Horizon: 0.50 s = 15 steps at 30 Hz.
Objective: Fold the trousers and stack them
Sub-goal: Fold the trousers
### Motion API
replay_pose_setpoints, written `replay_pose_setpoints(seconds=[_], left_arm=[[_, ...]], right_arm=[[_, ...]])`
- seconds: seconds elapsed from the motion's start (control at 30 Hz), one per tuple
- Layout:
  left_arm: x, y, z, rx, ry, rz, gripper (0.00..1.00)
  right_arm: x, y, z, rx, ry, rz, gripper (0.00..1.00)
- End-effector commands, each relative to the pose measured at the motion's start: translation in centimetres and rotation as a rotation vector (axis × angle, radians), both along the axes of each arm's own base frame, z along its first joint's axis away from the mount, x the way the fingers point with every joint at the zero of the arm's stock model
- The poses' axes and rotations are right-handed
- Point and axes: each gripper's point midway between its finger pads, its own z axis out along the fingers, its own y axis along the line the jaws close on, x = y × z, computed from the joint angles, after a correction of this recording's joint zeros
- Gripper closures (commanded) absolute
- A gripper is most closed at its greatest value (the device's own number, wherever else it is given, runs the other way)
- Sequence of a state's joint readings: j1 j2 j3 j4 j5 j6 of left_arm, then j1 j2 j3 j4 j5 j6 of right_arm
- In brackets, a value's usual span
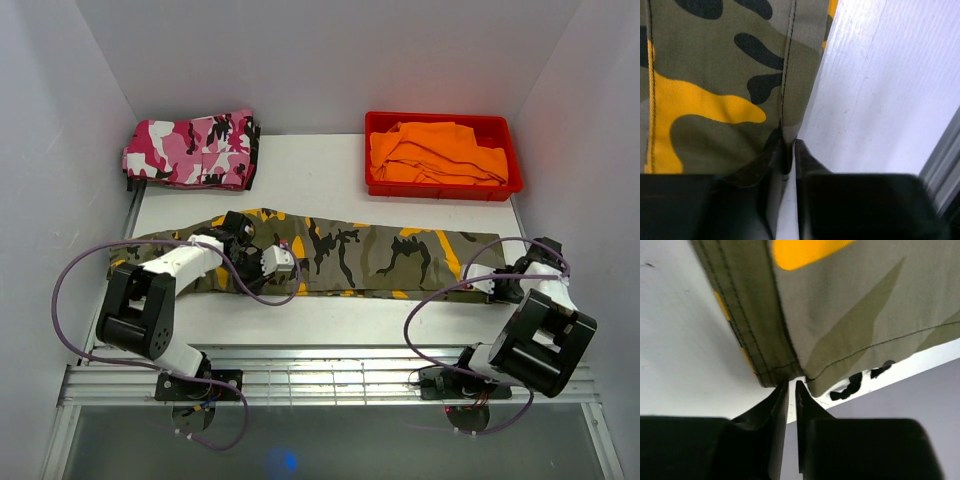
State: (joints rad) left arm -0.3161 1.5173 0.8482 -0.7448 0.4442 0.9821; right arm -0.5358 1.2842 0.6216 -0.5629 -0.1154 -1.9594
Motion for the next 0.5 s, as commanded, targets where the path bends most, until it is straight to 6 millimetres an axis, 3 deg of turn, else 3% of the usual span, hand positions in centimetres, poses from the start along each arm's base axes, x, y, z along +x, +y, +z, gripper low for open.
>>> replay_pose_setpoints(seconds=[0.0,0.07,0.1,0.2,0.23,0.3,0.33,0.4,0.43,0.47], left_arm=[[0.5,-0.1,0.7,-0.017,-0.036,0.017,0.7],[0.6,-0.2,1.2,-0.025,-0.048,0.016,0.6],[0.8,-0.2,1.5,-0.027,-0.06,0.018,0.53],[1.5,-0.6,3.4,-0.052,-0.106,0.025,0.47],[1.5,-0.7,4.2,-0.062,-0.115,0.024,0.45],[1.9,-1.4,5.8,-0.099,-0.132,0.036,0.41],[2.2,-1.6,6.5,-0.111,-0.144,0.043,0.34],[2.8,-2.0,7.8,-0.138,-0.16,0.077,0.27],[3.0,-2.1,8.1,-0.143,-0.165,0.091,0.17],[3.3,-2.1,8.4,-0.148,-0.173,0.108,0.17]], right_arm=[[3.5,-2.3,3.3,-0.021,-0.103,-0.09,0.82],[3.9,-1.8,3.9,0.059,-0.077,-0.145,0.71],[5.3,-2.5,6.0,0.077,-0.116,-0.194,0.66],[6.1,-1.7,7.3,0.204,-0.091,-0.301,0.54],[7.5,-2.1,8.7,0.23,-0.112,-0.327,0.54],[8.0,-1.5,9.6,0.317,-0.085,-0.406,0.54],[9.2,-1.9,11.4,0.355,-0.115,-0.495,0.55],[9.8,-2.0,10.7,0.419,-0.062,-0.608,0.57],[9.8,-1.8,10.4,0.466,-0.016,-0.709,0.59],[9.7,-1.6,10.0,0.487,0.009,-0.76,0.62]])
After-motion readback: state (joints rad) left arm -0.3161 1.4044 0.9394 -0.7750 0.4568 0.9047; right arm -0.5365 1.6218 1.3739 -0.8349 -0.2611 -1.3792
